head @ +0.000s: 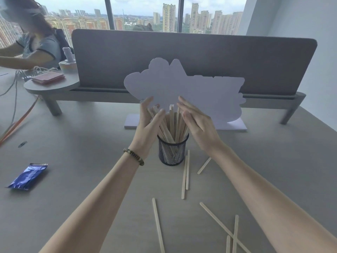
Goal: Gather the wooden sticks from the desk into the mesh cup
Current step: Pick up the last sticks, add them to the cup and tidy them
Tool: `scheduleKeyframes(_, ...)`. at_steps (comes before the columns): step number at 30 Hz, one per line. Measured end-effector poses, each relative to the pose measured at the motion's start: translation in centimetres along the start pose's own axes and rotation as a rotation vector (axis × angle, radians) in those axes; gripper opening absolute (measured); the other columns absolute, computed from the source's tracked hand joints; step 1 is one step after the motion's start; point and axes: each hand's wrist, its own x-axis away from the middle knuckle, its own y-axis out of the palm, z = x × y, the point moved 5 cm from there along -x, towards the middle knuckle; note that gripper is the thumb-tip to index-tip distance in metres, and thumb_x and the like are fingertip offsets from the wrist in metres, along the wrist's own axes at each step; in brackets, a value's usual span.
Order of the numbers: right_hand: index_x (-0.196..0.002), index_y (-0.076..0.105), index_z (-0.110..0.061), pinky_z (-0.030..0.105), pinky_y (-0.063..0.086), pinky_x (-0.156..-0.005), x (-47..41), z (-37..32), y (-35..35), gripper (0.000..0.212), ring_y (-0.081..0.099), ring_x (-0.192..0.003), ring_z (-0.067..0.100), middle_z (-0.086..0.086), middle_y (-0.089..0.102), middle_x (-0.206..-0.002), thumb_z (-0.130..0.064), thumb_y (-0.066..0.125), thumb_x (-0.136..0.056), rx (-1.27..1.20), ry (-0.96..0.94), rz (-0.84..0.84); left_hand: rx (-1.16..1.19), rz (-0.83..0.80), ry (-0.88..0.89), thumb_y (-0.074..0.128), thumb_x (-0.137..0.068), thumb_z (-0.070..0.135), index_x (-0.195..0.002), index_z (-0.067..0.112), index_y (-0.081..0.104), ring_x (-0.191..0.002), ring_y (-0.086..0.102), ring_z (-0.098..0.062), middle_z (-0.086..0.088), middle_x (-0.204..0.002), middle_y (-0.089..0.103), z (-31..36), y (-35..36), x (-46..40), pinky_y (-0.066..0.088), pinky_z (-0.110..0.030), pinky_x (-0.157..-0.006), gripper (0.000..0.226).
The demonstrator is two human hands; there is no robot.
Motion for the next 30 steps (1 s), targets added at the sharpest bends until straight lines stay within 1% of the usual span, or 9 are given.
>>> scheduleKeyframes(3, -0.142, 0.055, -0.012, 0.026, 0.026, -0.121, 0.2, 0.0, 0.0, 0.043, 0.036, -0.144, 0.000, -0.002, 0.048, -0.154, -0.029, 0.035, -0.109, -0.003, 0.003, -0.011, -0.044, -0.022, 0.033, 0.039, -0.106, 0.027, -0.150, 0.025, 0.034, -0.141, 0.034, 0.003, 0.009, -0.153, 0.039, 0.8, 0.0, 0.0, 0.035, -0.012, -0.109, 0.044)
scheduleKeyframes(8, -0.143, 0.055, -0.016, 0.019, 0.025, -0.120, 0.3, -0.1, -0.2, 0.046, 0.037, -0.143, -0.002, -0.004, 0.050, -0.152, -0.035, 0.031, -0.109, 0.053, 0.035, -0.069, -0.140, -0.008, -0.015, 0.038, -0.105, 0.039, -0.137, 0.011, 0.058, -0.123, 0.054, 0.007, 0.011, -0.139, 0.057, -0.3, -0.1, 0.0, 0.038, -0.021, -0.111, 0.046)
scheduleKeyframes(11, -0.143, 0.054, -0.015, 0.019, 0.023, -0.120, 0.5, -0.2, 0.0, 0.048, 0.035, -0.144, 0.000, -0.004, 0.050, -0.151, -0.038, 0.029, -0.109, 0.072, 0.036, -0.089, -0.206, 0.061, -0.037, 0.048, -0.094, 0.059, -0.104, 0.022, 0.074, -0.087, 0.056, -0.010, 0.004, -0.101, 0.064, -1.1, -0.5, -0.1, 0.043, -0.031, -0.087, 0.046)
scheduleKeyframes(15, -0.144, 0.054, -0.021, 0.010, 0.021, -0.115, 0.7, 0.3, -0.1, 0.055, 0.032, -0.144, -0.004, -0.011, 0.048, -0.152, -0.050, 0.025, -0.106, -0.051, 0.112, -0.121, -0.240, 0.056, -0.040, 0.052, -0.088, 0.066, -0.084, 0.026, 0.070, -0.083, 0.046, -0.014, 0.000, -0.090, 0.052, -1.2, -0.9, -0.1, 0.036, -0.036, -0.080, 0.044)
scheduleKeyframes(18, -0.149, 0.046, -0.025, 0.014, 0.024, -0.113, 0.9, 1.0, -0.3, 0.073, 0.031, -0.146, -0.001, -0.013, 0.042, -0.157, -0.068, 0.021, -0.097, -0.267, 0.203, -0.088, -0.133, 0.041, 0.003, 0.049, -0.102, 0.035, -0.115, 0.024, 0.069, -0.105, 0.063, -0.014, 0.002, -0.113, 0.066, 0.0, -0.4, 0.8, 0.046, -0.026, -0.095, 0.026)
scheduleKeyframes(21, -0.148, 0.048, -0.019, 0.034, 0.029, -0.122, 1.2, 2.5, -1.3, 0.068, 0.042, -0.142, 0.007, -0.005, 0.047, -0.154, -0.061, 0.021, -0.102, -0.324, 0.289, 0.042, -0.011, 0.036, 0.044, 0.043, -0.105, 0.020, -0.145, 0.018, 0.045, -0.133, 0.049, -0.008, 0.004, -0.144, 0.053, 0.9, -0.5, 2.2, 0.042, -0.020, -0.104, 0.040)
scheduleKeyframes(24, -0.131, 0.064, -0.018, 0.042, 0.040, -0.114, 2.5, 4.1, -2.4, 0.056, 0.060, -0.124, 0.009, -0.003, 0.067, -0.132, -0.055, 0.033, -0.101, -0.239, 0.382, 0.114, -0.145, 0.225, 0.000, 0.049, -0.096, 0.022, -0.123, 0.027, 0.056, -0.107, 0.064, -0.017, 0.009, -0.110, 0.066, 0.5, -2.0, 3.6, 0.051, -0.040, -0.090, 0.028)
scheduleKeyframes(27, -0.103, 0.074, -0.019, 0.040, 0.045, -0.106, 4.4, 5.3, -2.9, 0.034, 0.063, -0.118, 0.018, 0.002, 0.074, -0.117, -0.040, 0.046, -0.102, 0.031, 0.431, -0.020, -0.424, 0.382, -0.068, 0.053, -0.085, 0.018, -0.089, 0.022, 0.062, -0.080, 0.067, -0.028, 0.005, -0.076, 0.066, 1.1, -3.4, 5.7, 0.048, -0.037, -0.065, 0.011)
scheduleKeyframes(30, -0.123, 0.071, -0.018, 0.024, 0.040, -0.098, 7.0, 5.8, -2.5, 0.032, 0.058, -0.126, 0.016, -0.002, 0.067, -0.132, -0.030, 0.049, -0.103, 0.233, 0.477, -0.277, -0.809, 0.043, -0.159, 0.053, -0.086, 0.024, -0.078, 0.020, 0.060, -0.069, 0.061, -0.027, -0.002, -0.068, 0.066, 1.3, -2.5, 7.2, 0.049, -0.033, -0.061, 0.010)
